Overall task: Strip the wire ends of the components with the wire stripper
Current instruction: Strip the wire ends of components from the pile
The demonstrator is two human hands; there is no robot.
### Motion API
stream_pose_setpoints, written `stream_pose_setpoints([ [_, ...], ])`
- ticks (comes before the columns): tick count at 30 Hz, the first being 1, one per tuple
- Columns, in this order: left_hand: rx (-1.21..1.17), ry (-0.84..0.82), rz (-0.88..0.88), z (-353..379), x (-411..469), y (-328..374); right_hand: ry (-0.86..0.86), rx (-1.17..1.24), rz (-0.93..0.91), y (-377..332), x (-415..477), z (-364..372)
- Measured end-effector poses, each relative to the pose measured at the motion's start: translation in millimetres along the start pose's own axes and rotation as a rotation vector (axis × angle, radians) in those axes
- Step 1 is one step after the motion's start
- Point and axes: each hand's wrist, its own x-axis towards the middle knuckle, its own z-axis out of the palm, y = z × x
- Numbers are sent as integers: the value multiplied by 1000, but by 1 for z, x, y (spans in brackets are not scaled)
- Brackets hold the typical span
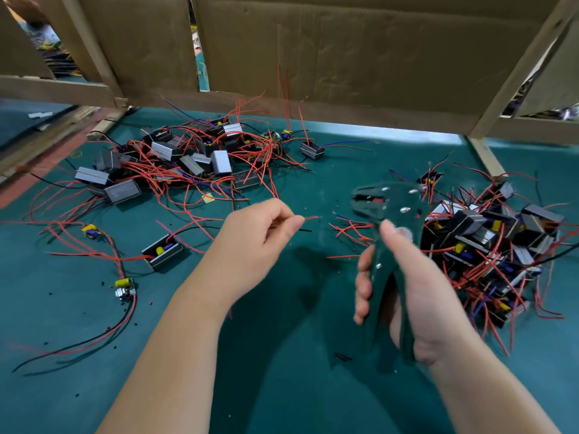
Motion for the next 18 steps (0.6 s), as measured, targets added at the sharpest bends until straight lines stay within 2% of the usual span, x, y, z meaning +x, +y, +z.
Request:
stream_pose_setpoints([
  [4, -171, 52, -81, -8, 3, -3, -24, 43, 26, -9, 0, -11],
  [10, -360, 43, -130, -4, 4, 4, -274, 96, 108, 2, -5, -1],
  [18, -430, 11, -115, 0, 2, 6, -476, 157, 123, 8, -8, 7],
])
